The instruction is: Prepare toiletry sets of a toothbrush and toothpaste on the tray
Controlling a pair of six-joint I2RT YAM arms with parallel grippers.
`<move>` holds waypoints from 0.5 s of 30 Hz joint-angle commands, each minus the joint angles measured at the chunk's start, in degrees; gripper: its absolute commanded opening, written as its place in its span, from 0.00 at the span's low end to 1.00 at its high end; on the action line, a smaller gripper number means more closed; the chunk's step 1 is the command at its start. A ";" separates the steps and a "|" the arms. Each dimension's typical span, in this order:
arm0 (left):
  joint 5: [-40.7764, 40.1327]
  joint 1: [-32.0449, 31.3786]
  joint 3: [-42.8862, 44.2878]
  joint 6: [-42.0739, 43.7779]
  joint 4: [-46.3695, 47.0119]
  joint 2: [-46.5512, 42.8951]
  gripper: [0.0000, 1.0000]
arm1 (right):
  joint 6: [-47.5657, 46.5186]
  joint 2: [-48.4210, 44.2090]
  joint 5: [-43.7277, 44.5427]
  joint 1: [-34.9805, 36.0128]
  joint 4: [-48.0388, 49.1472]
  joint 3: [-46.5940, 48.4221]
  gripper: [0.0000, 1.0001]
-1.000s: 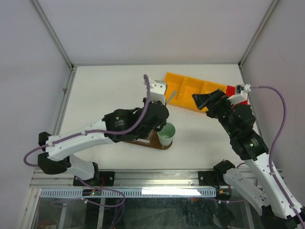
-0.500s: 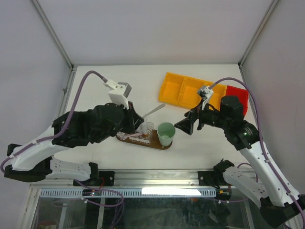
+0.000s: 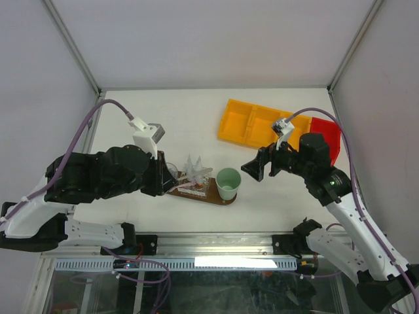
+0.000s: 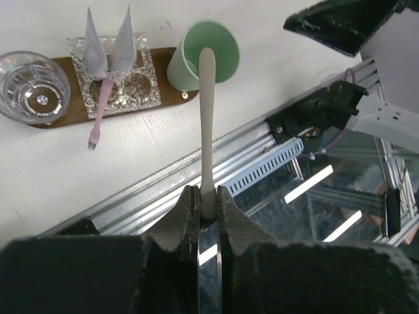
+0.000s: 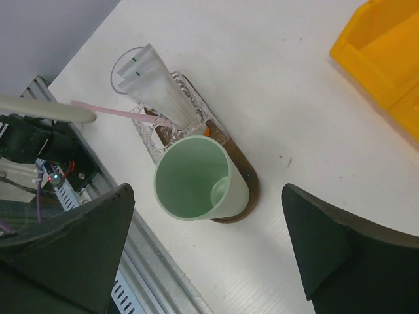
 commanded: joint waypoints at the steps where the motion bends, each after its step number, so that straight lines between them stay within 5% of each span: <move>1: 5.20 -0.50 -1.31 -1.86 -0.99 -3.42 0.00 | 0.27 -1.12 4.22 0.15 3.55 0.29 0.99; 15: 1.10 -0.55 -10.48 -6.70 -0.94 -2.81 0.00 | 0.05 -5.50 11.10 0.13 3.73 -1.02 1.00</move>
